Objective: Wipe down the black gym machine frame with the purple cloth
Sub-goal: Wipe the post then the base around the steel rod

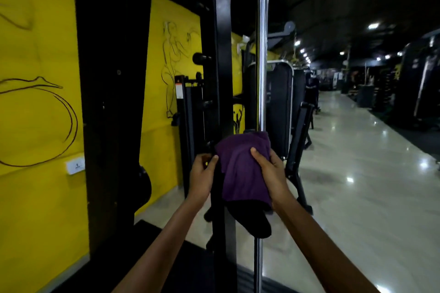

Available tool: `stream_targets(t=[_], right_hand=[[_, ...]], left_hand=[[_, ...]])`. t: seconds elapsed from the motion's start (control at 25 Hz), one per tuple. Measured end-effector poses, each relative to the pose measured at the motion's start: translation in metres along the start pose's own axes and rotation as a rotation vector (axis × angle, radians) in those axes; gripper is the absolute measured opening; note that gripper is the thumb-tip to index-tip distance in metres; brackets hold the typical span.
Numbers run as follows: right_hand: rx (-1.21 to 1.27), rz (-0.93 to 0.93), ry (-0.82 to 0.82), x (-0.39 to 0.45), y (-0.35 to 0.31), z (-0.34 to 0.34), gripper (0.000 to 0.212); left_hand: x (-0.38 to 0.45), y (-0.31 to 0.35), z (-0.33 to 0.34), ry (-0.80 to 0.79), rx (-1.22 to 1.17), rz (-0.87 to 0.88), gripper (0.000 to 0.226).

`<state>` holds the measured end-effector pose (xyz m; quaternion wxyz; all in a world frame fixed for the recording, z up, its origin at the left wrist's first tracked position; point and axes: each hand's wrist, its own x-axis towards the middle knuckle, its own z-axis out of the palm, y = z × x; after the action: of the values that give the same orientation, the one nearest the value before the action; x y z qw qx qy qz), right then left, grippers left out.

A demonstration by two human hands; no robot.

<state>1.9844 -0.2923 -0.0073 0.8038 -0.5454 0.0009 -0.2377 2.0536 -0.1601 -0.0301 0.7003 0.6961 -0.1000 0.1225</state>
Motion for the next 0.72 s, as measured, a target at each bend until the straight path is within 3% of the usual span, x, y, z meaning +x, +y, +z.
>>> stream_targets(t=[0.08,0.16,0.28,0.36,0.44,0.6,0.72], right_hand=[[0.027,-0.213,0.012,0.034,-0.02,0.027,0.012],[-0.058,-0.476,0.071,0.074,-0.039,0.058,0.008],[-0.566,-0.81,0.108,0.138,-0.057,0.1,0.035],[-0.938,-0.935,-0.035,0.162,-0.046,0.116,0.043],[-1.124,-1.094,-0.082,0.174,-0.027,0.108,0.049],[-1.442,-1.383,-0.037,0.189,-0.03,0.094,0.045],[-1.719,-1.406,0.083,0.179,-0.04,0.114,0.04]], left_hand=[[0.031,0.012,-0.001,0.069,0.164,0.206,0.024],[0.061,0.016,-0.001,0.069,0.362,0.293,0.031],[0.091,0.011,0.003,-0.025,0.652,0.311,0.042],[0.096,-0.001,0.008,-0.075,0.809,0.295,0.045],[0.093,-0.005,0.011,-0.058,0.942,0.26,0.044],[0.094,0.006,0.002,-0.03,1.211,0.381,0.039],[0.095,0.002,-0.005,-0.097,1.191,0.451,0.042]])
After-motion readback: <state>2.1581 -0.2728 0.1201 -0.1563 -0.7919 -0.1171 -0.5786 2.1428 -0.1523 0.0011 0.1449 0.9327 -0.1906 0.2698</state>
